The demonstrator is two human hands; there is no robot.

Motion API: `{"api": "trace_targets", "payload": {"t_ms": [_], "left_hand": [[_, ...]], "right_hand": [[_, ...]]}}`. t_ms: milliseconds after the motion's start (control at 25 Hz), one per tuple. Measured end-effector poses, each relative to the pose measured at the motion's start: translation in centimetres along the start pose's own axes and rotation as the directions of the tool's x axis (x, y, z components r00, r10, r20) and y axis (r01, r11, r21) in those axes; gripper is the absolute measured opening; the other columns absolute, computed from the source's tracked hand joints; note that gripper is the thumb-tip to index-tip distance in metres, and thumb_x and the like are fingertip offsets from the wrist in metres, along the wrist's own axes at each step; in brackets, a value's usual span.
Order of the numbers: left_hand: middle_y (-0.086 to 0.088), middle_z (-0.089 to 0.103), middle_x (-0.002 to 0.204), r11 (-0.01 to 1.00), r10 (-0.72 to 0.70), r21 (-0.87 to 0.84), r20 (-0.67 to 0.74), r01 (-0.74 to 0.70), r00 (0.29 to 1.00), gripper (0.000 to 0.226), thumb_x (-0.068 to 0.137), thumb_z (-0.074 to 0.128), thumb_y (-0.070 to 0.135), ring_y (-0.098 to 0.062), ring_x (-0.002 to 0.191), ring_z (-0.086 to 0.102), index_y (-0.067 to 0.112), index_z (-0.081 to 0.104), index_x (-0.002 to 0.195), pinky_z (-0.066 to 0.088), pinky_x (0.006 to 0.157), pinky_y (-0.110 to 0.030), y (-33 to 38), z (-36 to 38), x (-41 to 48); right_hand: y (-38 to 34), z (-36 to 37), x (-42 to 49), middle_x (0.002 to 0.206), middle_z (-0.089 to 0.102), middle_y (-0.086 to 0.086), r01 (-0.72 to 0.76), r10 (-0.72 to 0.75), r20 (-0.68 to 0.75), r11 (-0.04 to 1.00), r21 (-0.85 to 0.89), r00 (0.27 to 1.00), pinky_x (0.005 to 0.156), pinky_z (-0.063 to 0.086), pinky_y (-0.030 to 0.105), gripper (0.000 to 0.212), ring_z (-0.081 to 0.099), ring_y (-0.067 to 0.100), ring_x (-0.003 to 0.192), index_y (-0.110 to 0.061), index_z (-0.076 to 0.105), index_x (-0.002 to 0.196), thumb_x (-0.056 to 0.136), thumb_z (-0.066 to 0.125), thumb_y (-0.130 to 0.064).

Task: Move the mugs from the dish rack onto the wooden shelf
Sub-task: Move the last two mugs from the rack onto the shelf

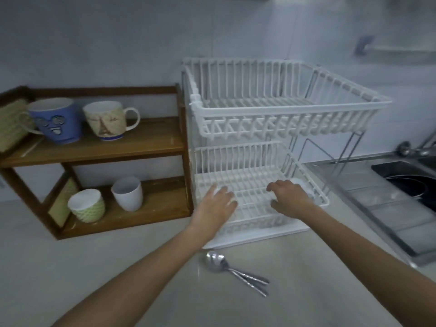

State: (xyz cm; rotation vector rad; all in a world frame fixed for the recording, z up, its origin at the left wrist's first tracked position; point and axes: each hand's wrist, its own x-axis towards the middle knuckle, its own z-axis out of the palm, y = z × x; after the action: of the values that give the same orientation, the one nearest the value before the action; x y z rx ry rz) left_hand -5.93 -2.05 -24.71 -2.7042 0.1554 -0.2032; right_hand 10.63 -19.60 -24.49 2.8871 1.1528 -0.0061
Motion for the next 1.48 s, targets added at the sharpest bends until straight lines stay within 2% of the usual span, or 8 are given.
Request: {"api": "trace_targets", "payload": {"t_ms": [80, 280, 480, 720, 920, 1040, 1200, 1480], "left_hand": [[-0.011, 0.011, 0.159, 0.970, -0.007, 0.234, 0.276, -0.060, 0.961, 0.057, 0.097, 0.046, 0.014, -0.032, 0.147, 0.005, 0.020, 0.021, 0.148, 0.001, 0.117, -0.054, -0.8, -0.1, 2.6], [-0.011, 0.004, 0.160, 0.770, 0.060, 0.503, 0.556, -0.393, 0.829, 0.080, 0.093, 0.057, 0.028, -0.032, 0.146, 0.005, 0.029, 0.001, 0.150, 0.004, 0.117, -0.056, 0.2, 1.7, 5.8], [-0.015, 0.029, 0.135, 0.716, -0.067, 0.619, 0.522, -0.323, 0.850, 0.083, 0.091, 0.056, 0.023, -0.028, 0.116, 0.039, 0.025, -0.004, 0.149, 0.033, 0.101, -0.040, 1.2, 3.2, 5.5], [-0.015, 0.047, 0.112, 0.800, -0.195, 0.590, 0.427, -0.108, 0.883, 0.050, 0.093, 0.052, 0.023, -0.024, 0.098, 0.047, 0.019, 0.023, 0.134, 0.035, 0.081, -0.034, 1.1, 2.6, 5.7], [-0.016, 0.046, 0.118, 0.896, -0.444, 0.056, 0.168, 0.441, 0.880, 0.083, 0.071, 0.074, 0.022, -0.031, 0.103, 0.050, 0.028, 0.023, 0.136, 0.045, 0.085, -0.038, 0.9, 0.1, 4.8], [-0.001, 0.041, 0.120, 0.597, -0.653, -0.577, 0.055, 0.558, 0.755, 0.083, 0.056, 0.079, 0.045, -0.016, 0.100, 0.052, 0.027, 0.037, 0.125, 0.053, 0.077, -0.030, 2.5, -1.3, 1.7], [0.023, 0.041, 0.119, 0.249, -0.746, -0.899, 0.058, 0.360, 0.663, 0.080, 0.053, 0.082, 0.047, 0.004, 0.102, 0.053, 0.041, 0.040, 0.121, 0.053, 0.072, -0.010, 4.0, -1.8, -4.2], [0.031, 0.058, 0.110, -0.103, -0.843, -0.976, 0.187, 0.190, 0.504, 0.076, 0.071, 0.078, 0.004, 0.014, 0.098, 0.057, 0.048, 0.042, 0.121, 0.048, 0.069, -0.002, 1.6, -0.9, -14.1]], "right_hand": [[2.3, -0.2, 1.5, 0.143, 0.040, 0.008, 0.182, -0.072, 0.238, 0.858, -0.480, 0.969, 0.106, 0.029, 0.045, 0.046, 0.034, 0.027, 0.131, -0.021, 0.040, 0.137, 0.092, 0.051, -0.025], [3.7, 0.3, 4.7, 0.149, 0.032, 0.008, 0.340, -0.052, 0.387, 0.593, -0.730, 0.921, 0.108, 0.023, 0.056, 0.058, 0.030, 0.031, 0.135, -0.026, 0.029, 0.144, 0.093, 0.053, -0.036], [4.6, 2.9, 5.4, 0.144, 0.036, 0.016, 0.380, -0.141, 0.354, 0.377, -0.845, 0.925, 0.100, 0.030, 0.061, 0.064, 0.037, 0.039, 0.129, -0.022, 0.026, 0.144, 0.089, 0.053, -0.043], [5.6, 2.7, 5.5, 0.144, 0.033, 0.015, 0.317, -0.190, 0.256, 0.478, -0.819, 0.948, 0.102, 0.027, 0.061, 0.068, 0.033, 0.041, 0.129, -0.026, 0.024, 0.144, 0.087, 0.059, -0.040], [5.0, -2.4, 4.3, 0.129, 0.046, 0.012, 0.179, -0.208, 0.005, 0.831, -0.527, 0.978, 0.094, 0.038, 0.048, 0.083, 0.048, 0.036, 0.114, -0.029, 0.028, 0.137, 0.069, 0.074, -0.034], [4.8, -4.9, 2.6, 0.109, 0.056, 0.000, 0.199, -0.193, -0.068, 0.973, 0.115, 0.979, 0.077, 0.047, 0.040, 0.097, 0.059, 0.027, 0.096, -0.031, 0.028, 0.130, 0.048, 0.076, -0.052], [3.3, -5.0, -1.1, 0.097, 0.057, -0.021, 0.276, -0.256, -0.146, 0.606, 0.746, 0.956, 0.065, 0.047, 0.016, 0.091, 0.061, -0.003, 0.084, -0.039, 0.034, 0.118, 0.041, 0.079, -0.050], [-4.8, -7.1, -5.6, 0.110, 0.056, -0.029, 0.480, -0.455, -0.342, 0.230, 0.847, 0.822, 0.077, 0.048, 0.010, 0.084, 0.059, -0.002, 0.102, -0.050, 0.042, 0.116, 0.047, 0.087, -0.032]]}}
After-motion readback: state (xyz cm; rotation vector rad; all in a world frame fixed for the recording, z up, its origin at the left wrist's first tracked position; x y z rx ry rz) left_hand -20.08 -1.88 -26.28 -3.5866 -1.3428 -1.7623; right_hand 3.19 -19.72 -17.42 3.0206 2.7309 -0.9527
